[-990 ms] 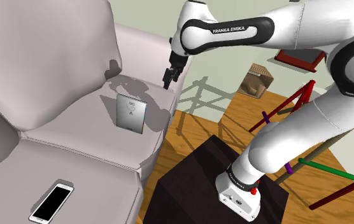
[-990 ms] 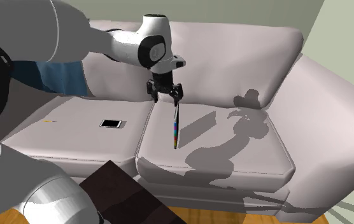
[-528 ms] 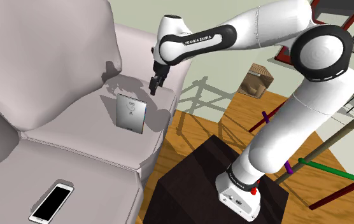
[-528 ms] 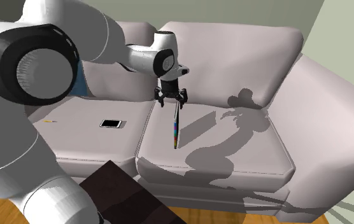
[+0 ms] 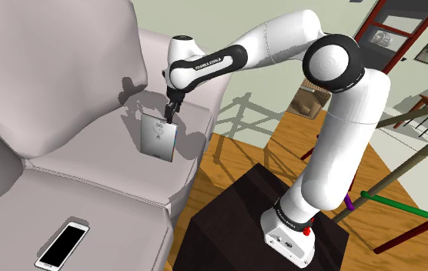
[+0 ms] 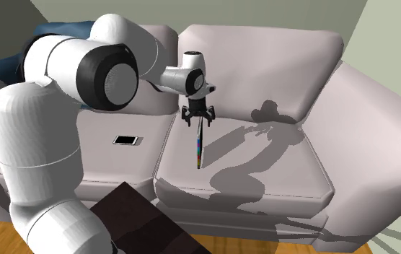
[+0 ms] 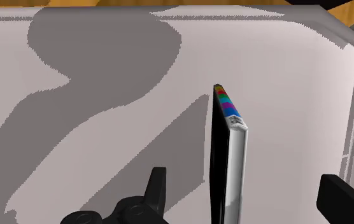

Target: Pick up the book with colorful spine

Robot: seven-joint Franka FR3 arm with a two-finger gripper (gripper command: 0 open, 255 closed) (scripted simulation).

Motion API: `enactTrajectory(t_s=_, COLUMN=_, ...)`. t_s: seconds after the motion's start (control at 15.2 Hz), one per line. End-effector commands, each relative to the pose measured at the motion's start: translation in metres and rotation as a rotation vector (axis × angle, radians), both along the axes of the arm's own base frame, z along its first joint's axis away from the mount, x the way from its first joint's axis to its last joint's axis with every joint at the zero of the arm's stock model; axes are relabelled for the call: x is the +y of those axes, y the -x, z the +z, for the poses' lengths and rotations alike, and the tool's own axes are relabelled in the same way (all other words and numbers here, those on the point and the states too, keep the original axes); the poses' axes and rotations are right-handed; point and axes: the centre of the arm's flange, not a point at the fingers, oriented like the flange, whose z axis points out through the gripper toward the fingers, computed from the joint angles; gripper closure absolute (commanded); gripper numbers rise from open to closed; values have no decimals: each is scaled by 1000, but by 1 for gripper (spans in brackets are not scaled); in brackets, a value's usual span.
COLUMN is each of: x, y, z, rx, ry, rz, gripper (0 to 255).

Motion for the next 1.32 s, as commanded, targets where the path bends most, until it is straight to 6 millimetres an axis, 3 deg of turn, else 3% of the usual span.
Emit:
enactTrajectory(t_s=0.0, x=4, y=-6, z=-11, rx=1, ry=2, rz=10, gripper=0)
enactTrajectory(t_s=0.4, x=4, y=-6, z=-46, rx=1, ry=2, rz=10, gripper=0)
enactTrajectory(t_s=0.53, x=4, y=-6, z=-46, rx=1, ry=2, rz=10, gripper=0)
enactTrajectory(t_s=0.59, x=5, y=-6, z=-46, rx=1, ry=2, rz=10, gripper=255)
enactTrajectory(t_s=1.25, x=4, y=-6, z=-41, rx=1, ry=2, rz=10, gripper=255)
